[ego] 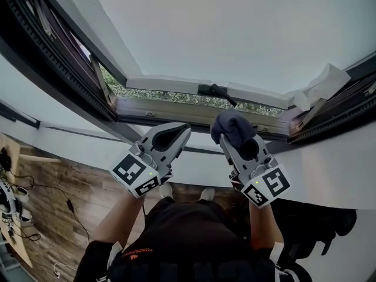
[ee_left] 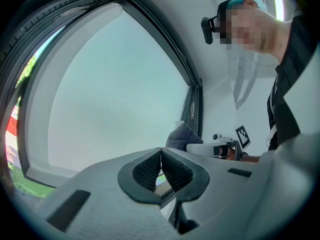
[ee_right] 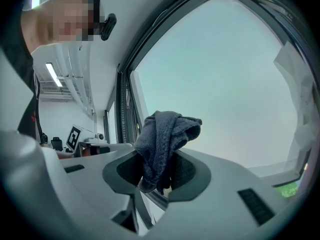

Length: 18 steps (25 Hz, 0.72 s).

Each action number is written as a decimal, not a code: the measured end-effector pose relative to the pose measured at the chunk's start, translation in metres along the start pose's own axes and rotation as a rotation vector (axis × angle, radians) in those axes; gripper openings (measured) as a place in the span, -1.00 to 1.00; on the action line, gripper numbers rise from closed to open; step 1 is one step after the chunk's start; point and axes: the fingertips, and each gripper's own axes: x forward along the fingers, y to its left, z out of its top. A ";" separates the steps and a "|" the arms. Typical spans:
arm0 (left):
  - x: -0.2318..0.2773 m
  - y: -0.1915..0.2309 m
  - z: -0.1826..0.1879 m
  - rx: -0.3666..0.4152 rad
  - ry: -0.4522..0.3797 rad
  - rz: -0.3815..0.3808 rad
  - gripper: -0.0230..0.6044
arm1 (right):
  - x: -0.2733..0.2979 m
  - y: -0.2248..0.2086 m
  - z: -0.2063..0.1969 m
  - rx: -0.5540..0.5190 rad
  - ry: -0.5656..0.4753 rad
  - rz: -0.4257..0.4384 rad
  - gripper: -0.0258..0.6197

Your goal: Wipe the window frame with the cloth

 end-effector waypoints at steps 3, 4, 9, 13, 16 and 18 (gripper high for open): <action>0.004 -0.002 -0.001 0.003 0.004 -0.002 -0.86 | -0.001 -0.003 -0.001 0.000 0.001 0.000 -0.56; 0.004 -0.002 -0.002 0.004 0.005 -0.003 -0.86 | -0.001 -0.004 -0.002 0.000 0.002 0.000 -0.56; 0.006 -0.003 -0.002 0.007 0.006 -0.007 -0.86 | -0.001 -0.004 -0.003 -0.003 0.008 -0.001 -0.56; 0.006 -0.004 -0.001 0.003 0.006 -0.012 -0.86 | -0.001 -0.003 -0.003 -0.005 0.013 -0.006 -0.56; 0.006 -0.004 -0.002 0.002 0.008 -0.018 -0.86 | -0.001 -0.002 -0.005 -0.006 0.019 -0.009 -0.56; 0.007 -0.005 -0.002 0.003 0.009 -0.023 -0.86 | -0.002 -0.002 -0.005 -0.007 0.020 -0.010 -0.56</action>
